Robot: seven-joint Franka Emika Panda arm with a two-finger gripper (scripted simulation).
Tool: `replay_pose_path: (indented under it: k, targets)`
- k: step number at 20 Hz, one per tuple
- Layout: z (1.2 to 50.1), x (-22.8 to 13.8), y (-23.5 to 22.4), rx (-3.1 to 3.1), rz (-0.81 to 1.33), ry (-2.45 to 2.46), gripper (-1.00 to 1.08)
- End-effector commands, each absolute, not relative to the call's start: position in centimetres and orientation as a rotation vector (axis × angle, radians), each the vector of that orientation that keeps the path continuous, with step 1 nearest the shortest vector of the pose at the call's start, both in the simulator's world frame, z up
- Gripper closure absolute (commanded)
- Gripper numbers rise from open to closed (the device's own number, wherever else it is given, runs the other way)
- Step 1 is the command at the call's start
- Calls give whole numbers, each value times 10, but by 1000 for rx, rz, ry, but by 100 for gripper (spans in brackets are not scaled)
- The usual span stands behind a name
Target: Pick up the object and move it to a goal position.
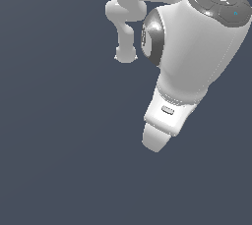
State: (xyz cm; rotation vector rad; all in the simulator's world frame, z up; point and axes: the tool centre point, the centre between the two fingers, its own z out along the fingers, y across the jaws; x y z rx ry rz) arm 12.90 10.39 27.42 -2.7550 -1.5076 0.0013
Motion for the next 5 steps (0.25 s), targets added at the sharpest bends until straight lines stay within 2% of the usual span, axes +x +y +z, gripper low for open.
replay_pose_path:
  k: [1,5]
  targets:
    - [278,131,104,-2756,0,-1508,108]
    - [280,132,105,-2756,0,-1508,108]
